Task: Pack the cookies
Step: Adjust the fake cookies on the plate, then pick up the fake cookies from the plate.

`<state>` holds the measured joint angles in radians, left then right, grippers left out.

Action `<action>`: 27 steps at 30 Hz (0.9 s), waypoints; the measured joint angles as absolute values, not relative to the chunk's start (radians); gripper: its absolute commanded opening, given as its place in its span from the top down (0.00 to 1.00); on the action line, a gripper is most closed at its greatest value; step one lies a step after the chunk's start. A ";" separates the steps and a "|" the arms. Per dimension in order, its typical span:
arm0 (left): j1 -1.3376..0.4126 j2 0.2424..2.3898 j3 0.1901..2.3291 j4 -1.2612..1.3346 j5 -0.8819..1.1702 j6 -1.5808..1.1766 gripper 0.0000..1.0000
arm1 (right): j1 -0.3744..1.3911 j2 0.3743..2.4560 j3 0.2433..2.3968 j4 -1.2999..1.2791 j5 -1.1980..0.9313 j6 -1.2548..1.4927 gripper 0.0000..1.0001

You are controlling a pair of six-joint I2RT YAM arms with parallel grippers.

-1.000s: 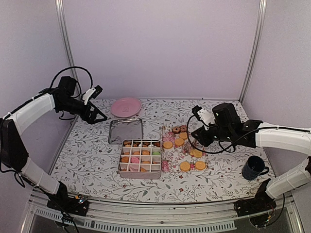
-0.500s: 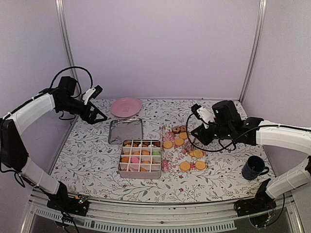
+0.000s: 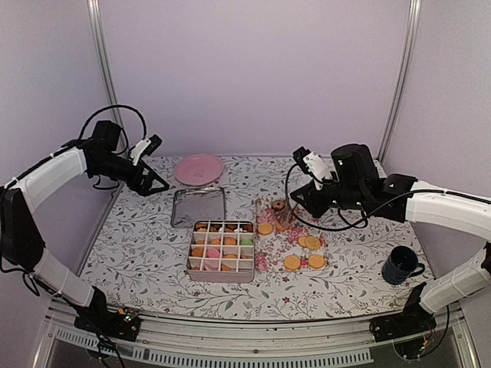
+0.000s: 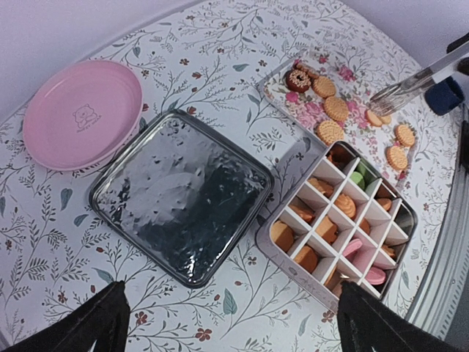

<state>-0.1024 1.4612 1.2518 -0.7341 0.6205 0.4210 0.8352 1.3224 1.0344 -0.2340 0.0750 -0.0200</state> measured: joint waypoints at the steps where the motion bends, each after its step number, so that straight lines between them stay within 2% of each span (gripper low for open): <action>1: -0.102 1.461 1.252 -0.734 0.620 0.421 0.01 | 0.835 1.322 1.026 -0.234 0.080 -0.020 0.73; 6: -0.102 1.461 1.252 -0.734 0.621 0.421 0.01 | 0.835 1.318 0.957 -0.241 0.120 -0.016 0.65; 16: -0.102 1.461 1.252 -0.734 0.621 0.417 0.01 | 0.835 1.229 0.877 -0.265 0.181 0.001 0.62; 27: -0.102 1.461 1.252 -0.734 0.621 0.417 0.01 | 0.829 1.222 0.849 -0.262 0.205 0.011 0.60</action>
